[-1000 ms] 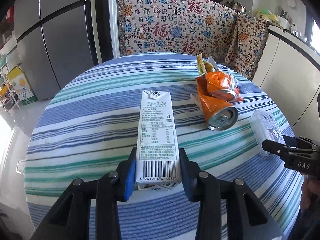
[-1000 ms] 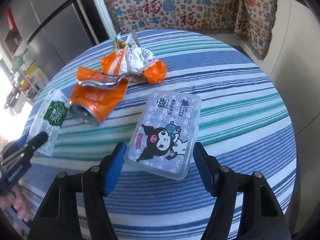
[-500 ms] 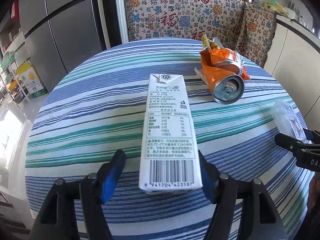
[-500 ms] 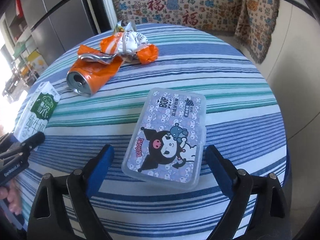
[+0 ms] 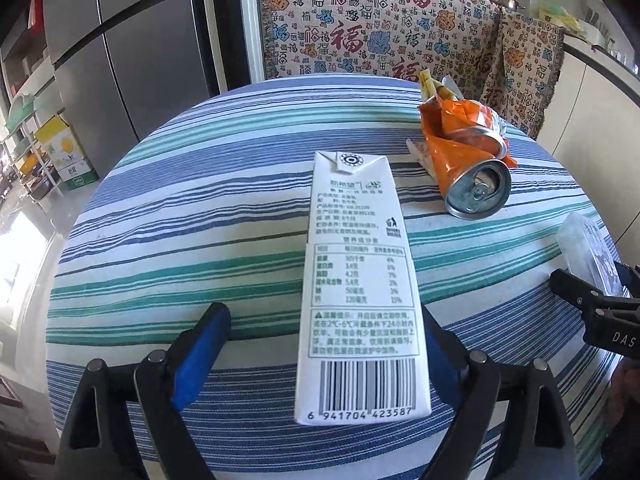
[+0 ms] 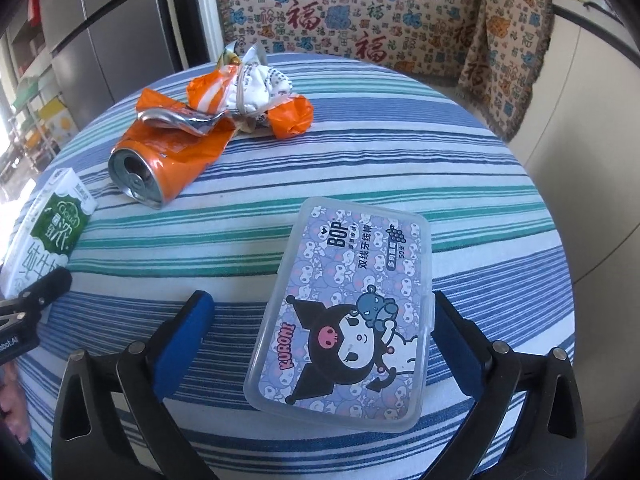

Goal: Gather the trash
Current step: 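Carry the milk carton and clear box to the wastebasket and open both tools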

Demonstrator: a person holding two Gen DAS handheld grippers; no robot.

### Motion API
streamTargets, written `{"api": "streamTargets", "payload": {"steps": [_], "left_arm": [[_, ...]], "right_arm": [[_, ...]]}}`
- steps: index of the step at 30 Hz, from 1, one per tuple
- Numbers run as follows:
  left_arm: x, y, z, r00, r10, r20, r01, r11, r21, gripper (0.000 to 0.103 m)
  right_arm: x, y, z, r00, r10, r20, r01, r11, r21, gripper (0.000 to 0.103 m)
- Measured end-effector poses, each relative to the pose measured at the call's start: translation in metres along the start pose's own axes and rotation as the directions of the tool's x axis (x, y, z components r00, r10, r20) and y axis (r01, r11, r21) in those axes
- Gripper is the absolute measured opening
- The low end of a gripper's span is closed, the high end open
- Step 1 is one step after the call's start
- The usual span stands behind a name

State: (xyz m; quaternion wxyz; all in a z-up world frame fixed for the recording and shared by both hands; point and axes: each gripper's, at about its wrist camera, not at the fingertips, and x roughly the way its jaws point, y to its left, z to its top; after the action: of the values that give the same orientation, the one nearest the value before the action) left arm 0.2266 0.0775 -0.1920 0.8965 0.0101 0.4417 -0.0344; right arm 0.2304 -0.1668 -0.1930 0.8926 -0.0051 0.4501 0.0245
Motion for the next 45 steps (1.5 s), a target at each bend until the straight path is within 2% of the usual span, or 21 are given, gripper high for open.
{"api": "streamTargets", "payload": {"steps": [33, 35, 37, 39, 41, 43, 45], "left_arm": [[0.000, 0.001, 0.000, 1.000, 0.000, 0.002, 0.000, 1.000, -0.001, 0.092], [-0.001, 0.001, 0.001, 1.000, -0.006, 0.000, 0.006, 1.000, 0.004, 0.092], [-0.004, -0.001, 0.001, 0.998, -0.051, -0.042, 0.053, 0.998, 0.046, 0.091], [-0.016, 0.002, 0.000, 0.990, -0.124, -0.062, 0.128, 0.990, 0.055, 0.091], [-0.029, 0.008, 0.006, 0.983, -0.177, -0.053, 0.179, 0.983, 0.038, 0.091], [-0.033, 0.012, 0.019, 0.978, -0.198, -0.062, 0.200, 0.979, 0.026, 0.091], [-0.030, 0.012, 0.036, 0.982, -0.166, -0.088, 0.170, 0.985, 0.040, 0.091]], "right_arm": [[0.000, -0.005, 0.001, 1.000, 0.000, 0.003, 0.000, 1.000, 0.004, 0.102], [0.000, -0.004, 0.001, 1.000, 0.002, 0.001, -0.002, 1.000, 0.006, 0.102], [-0.001, -0.006, 0.000, 1.000, 0.021, 0.002, -0.021, 1.000, 0.011, 0.102], [-0.003, -0.014, 0.009, 0.992, 0.082, -0.092, -0.082, 0.997, 0.007, 0.102], [-0.014, -0.034, 0.023, 0.974, 0.177, -0.141, -0.163, 0.981, 0.102, 0.102], [-0.022, -0.046, 0.039, 0.965, 0.199, -0.171, -0.174, 0.973, 0.152, 0.102], [-0.019, -0.047, 0.051, 0.940, 0.214, -0.266, -0.176, 0.971, 0.161, 0.102]]}}
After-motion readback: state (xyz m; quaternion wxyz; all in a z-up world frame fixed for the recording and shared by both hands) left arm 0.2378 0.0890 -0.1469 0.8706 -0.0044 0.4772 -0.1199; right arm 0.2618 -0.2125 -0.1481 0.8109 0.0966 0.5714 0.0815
